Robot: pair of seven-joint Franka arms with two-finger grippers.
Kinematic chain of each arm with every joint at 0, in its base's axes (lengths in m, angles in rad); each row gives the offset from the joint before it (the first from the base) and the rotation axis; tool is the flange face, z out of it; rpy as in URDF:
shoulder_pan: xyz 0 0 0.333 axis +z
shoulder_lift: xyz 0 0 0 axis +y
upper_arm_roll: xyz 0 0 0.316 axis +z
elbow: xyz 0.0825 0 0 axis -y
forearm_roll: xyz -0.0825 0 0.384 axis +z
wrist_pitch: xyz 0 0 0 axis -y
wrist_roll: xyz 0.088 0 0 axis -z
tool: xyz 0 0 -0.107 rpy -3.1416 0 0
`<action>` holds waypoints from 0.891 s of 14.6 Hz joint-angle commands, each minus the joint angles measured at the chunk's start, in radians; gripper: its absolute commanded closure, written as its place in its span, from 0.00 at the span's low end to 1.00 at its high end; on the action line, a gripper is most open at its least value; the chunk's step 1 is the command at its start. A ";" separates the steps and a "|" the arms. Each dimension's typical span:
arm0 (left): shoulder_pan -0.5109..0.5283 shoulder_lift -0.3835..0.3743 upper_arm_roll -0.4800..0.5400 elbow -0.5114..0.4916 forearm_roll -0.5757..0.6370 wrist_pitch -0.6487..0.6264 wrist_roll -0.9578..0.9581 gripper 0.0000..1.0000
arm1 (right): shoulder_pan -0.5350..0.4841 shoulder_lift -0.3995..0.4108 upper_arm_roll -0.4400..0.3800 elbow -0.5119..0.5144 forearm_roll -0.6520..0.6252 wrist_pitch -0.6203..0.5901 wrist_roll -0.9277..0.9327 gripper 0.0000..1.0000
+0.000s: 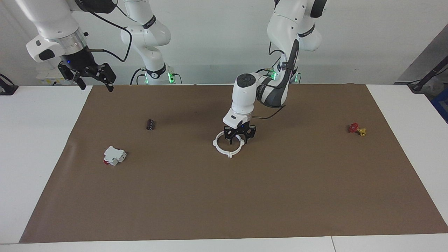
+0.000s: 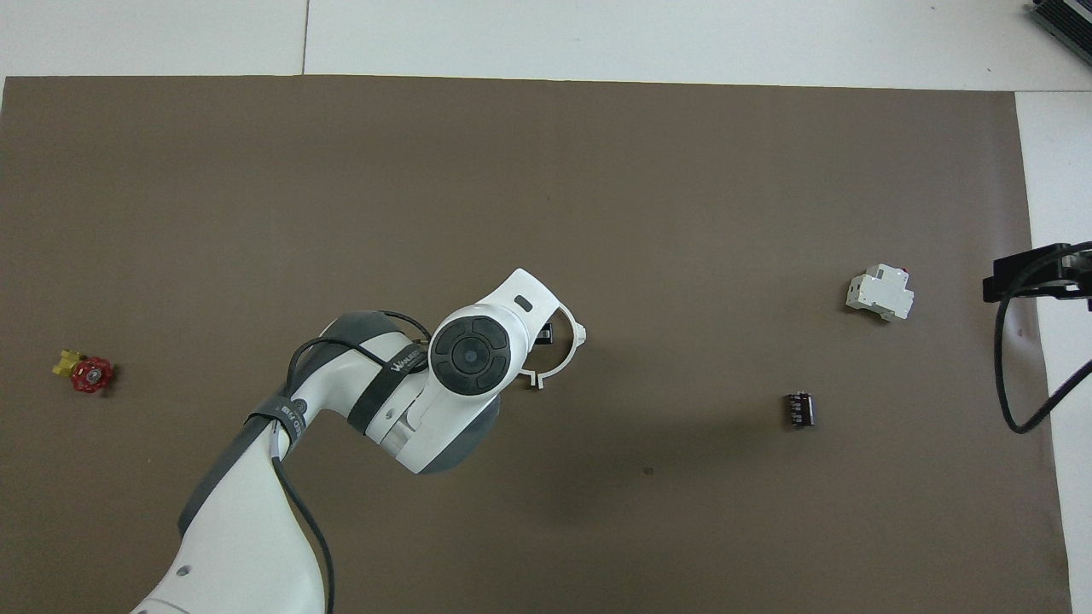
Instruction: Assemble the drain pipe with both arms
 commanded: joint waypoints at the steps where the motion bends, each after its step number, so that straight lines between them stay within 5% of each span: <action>1: -0.016 0.010 0.010 0.016 0.012 0.000 -0.028 0.25 | 0.000 -0.015 0.001 -0.008 0.010 -0.008 0.005 0.00; 9: -0.027 0.010 0.011 0.018 0.005 0.000 -0.033 0.25 | 0.000 -0.015 0.001 -0.008 0.010 -0.008 0.007 0.00; 13: -0.021 -0.002 0.013 0.019 0.005 -0.008 -0.030 0.13 | 0.000 -0.015 0.001 -0.008 0.010 -0.008 0.007 0.00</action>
